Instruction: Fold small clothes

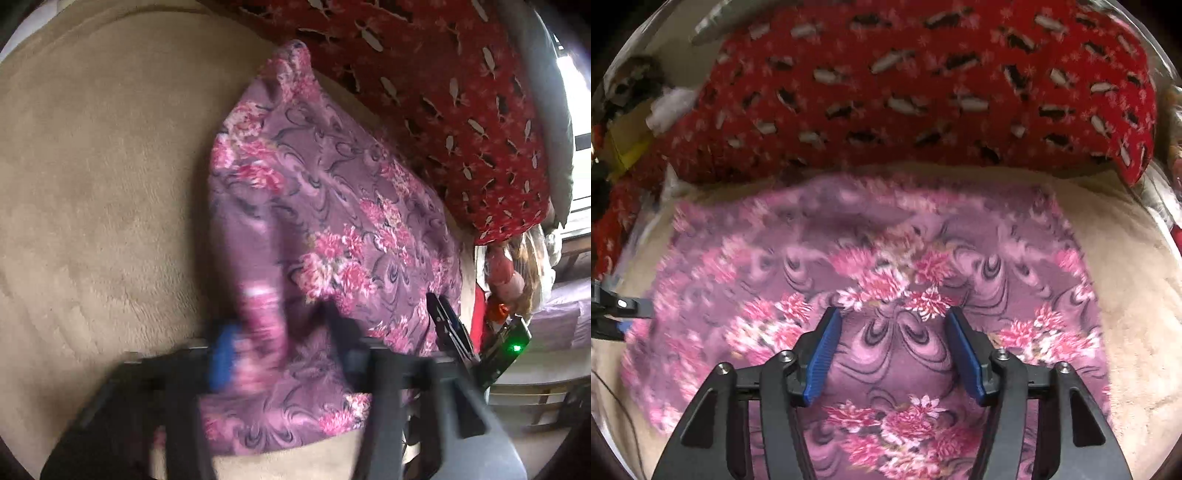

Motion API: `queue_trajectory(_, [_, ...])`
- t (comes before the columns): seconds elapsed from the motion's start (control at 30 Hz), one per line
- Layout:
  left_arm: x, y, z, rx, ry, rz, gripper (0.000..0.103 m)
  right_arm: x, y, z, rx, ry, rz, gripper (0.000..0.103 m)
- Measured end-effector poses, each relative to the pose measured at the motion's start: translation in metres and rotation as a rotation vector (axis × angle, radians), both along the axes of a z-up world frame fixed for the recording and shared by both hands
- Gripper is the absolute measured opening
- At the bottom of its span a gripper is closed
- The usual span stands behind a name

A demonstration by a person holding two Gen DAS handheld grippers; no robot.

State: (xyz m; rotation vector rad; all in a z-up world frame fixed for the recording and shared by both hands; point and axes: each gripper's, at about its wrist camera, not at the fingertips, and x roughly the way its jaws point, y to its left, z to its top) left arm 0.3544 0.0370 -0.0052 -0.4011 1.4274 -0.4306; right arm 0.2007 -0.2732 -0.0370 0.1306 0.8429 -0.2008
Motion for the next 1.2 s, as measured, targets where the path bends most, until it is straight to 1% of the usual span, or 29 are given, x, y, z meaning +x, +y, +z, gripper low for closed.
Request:
queue_trajectory(0.03, [-0.001,0.003,0.005,0.009,-0.009,0.000,0.015,0.000,0.004,-0.001,-0.030,-0.008,0.005,0.064])
queue_trajectory(0.1, [-0.006,0.004,0.016,0.001,-0.038,0.011,0.013,0.000,0.007,-0.001,-0.048,-0.008,0.000,0.065])
queue_trajectory(0.17, [-0.011,0.001,0.031,-0.051,-0.067,0.030,0.012,0.000,0.005,0.000,-0.029,-0.010,-0.002,0.065])
queue_trajectory(0.27, [-0.016,-0.015,0.051,-0.101,-0.105,0.030,0.011,-0.004,0.003,0.003,-0.016,-0.012,0.004,0.065])
queue_trajectory(0.43, [-0.024,-0.046,0.070,-0.128,-0.121,0.011,0.011,-0.013,-0.001,0.007,-0.019,-0.008,0.019,0.065])
queue_trajectory(0.7, [-0.037,-0.083,0.074,-0.136,-0.105,0.006,0.011,-0.035,-0.012,0.015,-0.062,-0.024,0.034,0.065])
queue_trajectory(0.87, [-0.045,-0.102,0.074,-0.134,-0.096,0.004,0.011,-0.049,-0.034,0.014,-0.050,-0.005,0.005,0.065])
queue_trajectory(0.97, [-0.049,-0.116,0.076,-0.126,-0.098,-0.009,0.009,-0.057,-0.047,0.012,-0.041,0.007,-0.008,0.065])
queue_trajectory(1.0, [-0.050,-0.122,0.075,-0.126,-0.095,-0.013,0.006,-0.061,-0.052,0.012,-0.033,0.010,-0.012,0.065])
queue_trajectory(1.03, [-0.051,-0.129,0.074,-0.128,-0.087,-0.017,0.006,-0.064,-0.056,0.011,-0.028,0.013,-0.014,0.065])
queue_trajectory(1.2, [-0.057,-0.161,0.066,-0.099,-0.065,-0.046,0.006,-0.076,-0.067,0.011,-0.023,0.026,-0.005,0.065])
